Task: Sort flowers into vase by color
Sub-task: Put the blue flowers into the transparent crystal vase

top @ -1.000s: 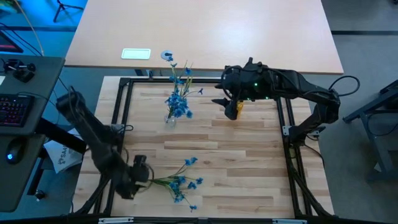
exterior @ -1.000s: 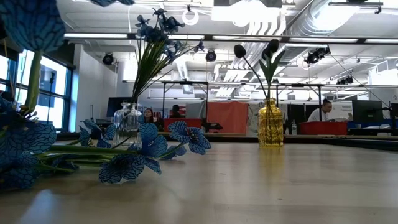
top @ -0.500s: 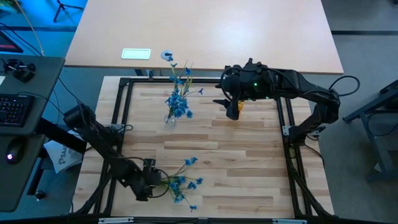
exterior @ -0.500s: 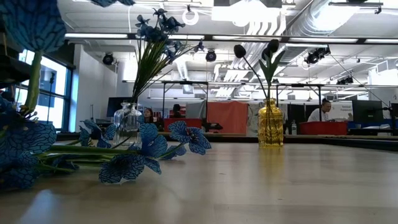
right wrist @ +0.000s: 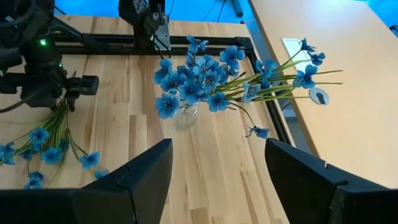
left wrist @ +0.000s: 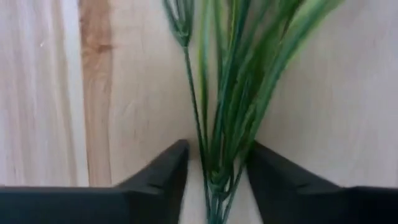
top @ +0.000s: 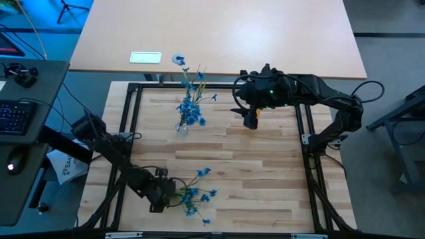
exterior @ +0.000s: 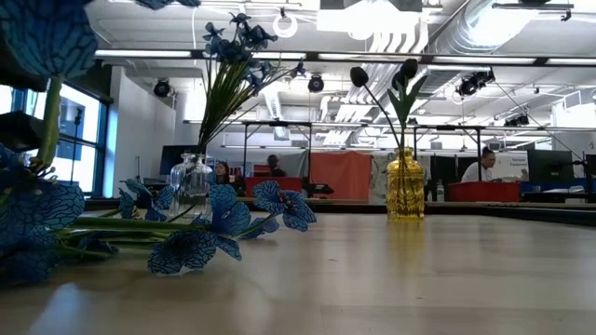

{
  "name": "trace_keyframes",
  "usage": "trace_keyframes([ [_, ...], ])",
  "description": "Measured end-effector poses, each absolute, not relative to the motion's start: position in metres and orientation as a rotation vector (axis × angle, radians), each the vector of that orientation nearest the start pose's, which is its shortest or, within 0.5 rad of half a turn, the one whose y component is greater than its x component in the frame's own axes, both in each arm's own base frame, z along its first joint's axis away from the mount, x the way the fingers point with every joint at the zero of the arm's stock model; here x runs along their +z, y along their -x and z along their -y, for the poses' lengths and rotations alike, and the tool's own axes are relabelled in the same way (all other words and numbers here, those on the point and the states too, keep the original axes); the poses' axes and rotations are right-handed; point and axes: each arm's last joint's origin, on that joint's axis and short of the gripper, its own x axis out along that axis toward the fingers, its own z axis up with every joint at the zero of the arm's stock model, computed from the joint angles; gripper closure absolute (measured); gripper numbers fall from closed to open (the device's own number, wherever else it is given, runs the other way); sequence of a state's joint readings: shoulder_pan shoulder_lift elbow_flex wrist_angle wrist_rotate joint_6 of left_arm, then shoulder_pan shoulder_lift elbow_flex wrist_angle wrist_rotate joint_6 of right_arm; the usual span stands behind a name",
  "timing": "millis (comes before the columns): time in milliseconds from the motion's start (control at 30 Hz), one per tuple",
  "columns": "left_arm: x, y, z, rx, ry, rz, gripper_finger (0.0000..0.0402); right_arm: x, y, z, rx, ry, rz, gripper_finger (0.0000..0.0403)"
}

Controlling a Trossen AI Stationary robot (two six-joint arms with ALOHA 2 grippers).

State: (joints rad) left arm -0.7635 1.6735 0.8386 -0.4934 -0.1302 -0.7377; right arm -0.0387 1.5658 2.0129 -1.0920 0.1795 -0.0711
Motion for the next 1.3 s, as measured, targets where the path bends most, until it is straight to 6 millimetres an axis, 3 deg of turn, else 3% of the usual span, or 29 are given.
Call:
trace_keyframes([
  [100,0.135,-0.208,0.185,-0.051,0.099,-1.302,0.0353,0.47,-0.29,0.016,-0.185,0.121,-0.653,0.0151],
  [167,0.141,-0.211,0.182,-0.06,0.138,-1.284,0.0385,0.47,-0.29,0.016,-0.185,0.122,-0.652,0.0151],
  [267,0.157,-0.206,0.171,-0.044,0.157,-1.305,0.0388,0.47,-0.29,0.016,-0.185,0.122,-0.652,0.0151],
  [367,0.187,-0.194,0.158,-0.029,0.163,-1.235,0.0397,0.47,-0.29,0.016,-0.185,0.121,-0.652,0.0151],
  [567,0.261,-0.163,0.119,0.167,0.317,-0.777,0.0399,0.471,-0.291,0.016,-0.187,0.118,-0.641,0.0151],
  [667,0.286,-0.146,0.097,0.335,0.396,-0.482,0.04,0.471,-0.291,0.016,-0.192,0.103,-0.638,0.0151],
  [767,0.296,-0.133,0.08,0.463,0.457,-0.205,0.04,0.471,-0.291,0.016,-0.197,0.087,-0.636,0.0151],
  [867,0.296,-0.126,0.076,0.482,0.47,-0.056,0.0401,0.471,-0.291,0.016,-0.205,0.065,-0.634,0.0151],
  [1000,0.3,-0.123,0.075,0.463,0.455,0.038,0.0401,0.471,-0.291,0.016,-0.212,0.044,-0.631,0.0151],
  [1300,0.335,-0.121,0.069,0.397,0.377,0.197,0.0401,0.473,-0.292,0.017,-0.233,0.048,-0.603,0.0151],
])
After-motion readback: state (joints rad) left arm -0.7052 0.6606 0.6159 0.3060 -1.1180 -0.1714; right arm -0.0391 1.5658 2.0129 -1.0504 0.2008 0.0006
